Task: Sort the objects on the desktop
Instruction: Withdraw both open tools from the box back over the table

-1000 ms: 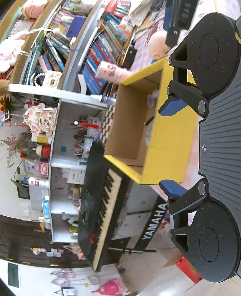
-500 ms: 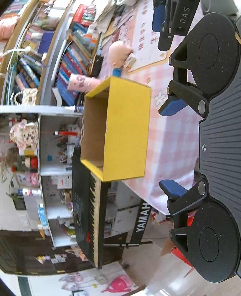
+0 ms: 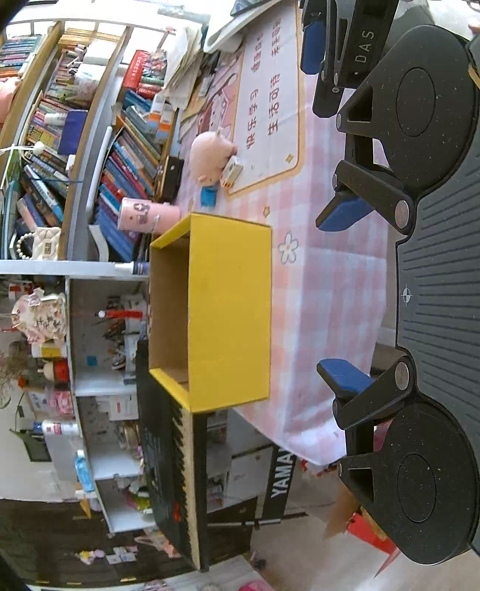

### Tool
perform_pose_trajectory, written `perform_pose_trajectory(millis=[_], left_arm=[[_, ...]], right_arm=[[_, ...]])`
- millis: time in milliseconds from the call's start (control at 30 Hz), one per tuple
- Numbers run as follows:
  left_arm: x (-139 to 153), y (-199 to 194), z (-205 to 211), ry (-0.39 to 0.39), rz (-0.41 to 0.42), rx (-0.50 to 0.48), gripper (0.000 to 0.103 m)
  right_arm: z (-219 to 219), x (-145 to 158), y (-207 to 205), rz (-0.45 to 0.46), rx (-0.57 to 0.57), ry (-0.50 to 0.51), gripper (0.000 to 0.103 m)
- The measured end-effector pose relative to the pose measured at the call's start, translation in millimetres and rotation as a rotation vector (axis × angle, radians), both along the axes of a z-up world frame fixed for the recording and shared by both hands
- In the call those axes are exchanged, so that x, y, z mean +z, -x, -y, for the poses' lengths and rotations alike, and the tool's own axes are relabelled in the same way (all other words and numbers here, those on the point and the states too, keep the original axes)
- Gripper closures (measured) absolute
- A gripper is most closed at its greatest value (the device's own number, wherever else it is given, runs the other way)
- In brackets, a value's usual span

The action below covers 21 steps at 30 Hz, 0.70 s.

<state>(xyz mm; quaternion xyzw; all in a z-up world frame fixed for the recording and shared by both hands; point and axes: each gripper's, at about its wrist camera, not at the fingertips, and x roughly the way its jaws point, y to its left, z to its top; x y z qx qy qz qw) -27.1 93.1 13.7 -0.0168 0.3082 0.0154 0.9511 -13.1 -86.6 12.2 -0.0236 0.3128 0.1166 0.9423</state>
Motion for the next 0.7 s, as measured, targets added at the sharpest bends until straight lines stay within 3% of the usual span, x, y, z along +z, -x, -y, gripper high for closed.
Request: perform_pose_trajectory(millis=[700], left_arm=[[-9.1, -33.1, 53.3, 0.012, -0.061, -0.178, 0.025]], right_arm=[[48.3, 2.1, -4.6, -0.03, -0.166, 0.024, 0.052]])
